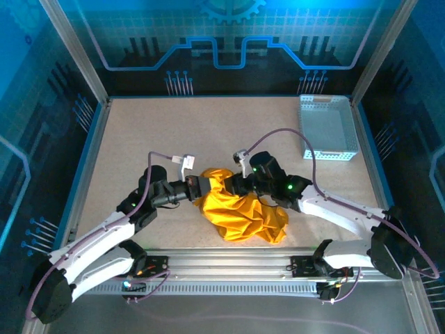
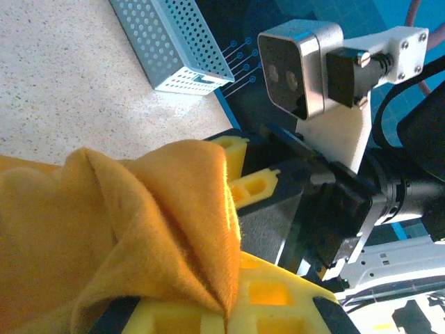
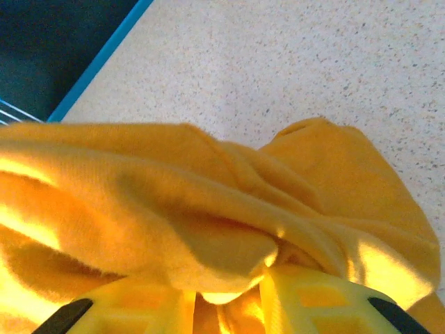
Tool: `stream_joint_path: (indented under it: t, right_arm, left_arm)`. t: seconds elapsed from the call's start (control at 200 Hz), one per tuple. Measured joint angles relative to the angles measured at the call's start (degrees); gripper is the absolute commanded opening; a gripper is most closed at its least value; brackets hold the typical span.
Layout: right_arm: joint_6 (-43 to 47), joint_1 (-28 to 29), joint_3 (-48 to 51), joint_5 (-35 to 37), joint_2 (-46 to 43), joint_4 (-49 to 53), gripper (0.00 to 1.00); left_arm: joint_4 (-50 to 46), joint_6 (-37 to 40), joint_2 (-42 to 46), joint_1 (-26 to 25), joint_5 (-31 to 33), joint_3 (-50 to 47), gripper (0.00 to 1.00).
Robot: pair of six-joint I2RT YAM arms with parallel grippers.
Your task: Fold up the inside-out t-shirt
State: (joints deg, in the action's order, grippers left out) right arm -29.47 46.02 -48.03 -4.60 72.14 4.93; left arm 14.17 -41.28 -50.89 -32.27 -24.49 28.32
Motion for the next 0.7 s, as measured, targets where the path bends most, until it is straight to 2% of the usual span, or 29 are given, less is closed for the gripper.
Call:
stream_joint_path:
  t: [0.245,0.7]
  right_arm:
    - [-2.1,-1.01,0.57,-3.56,-0.92,-1.27,0.37]
    - [-3.13,0.24,1.27,-3.65,3.13,-3.74,0.36]
  left_arm:
    - [-0.39,0.0,0.9,0.46,0.0,-0.04,0.0]
    - [-0.39,0.0,0.92,0.68,0.0,-0.04,0.0]
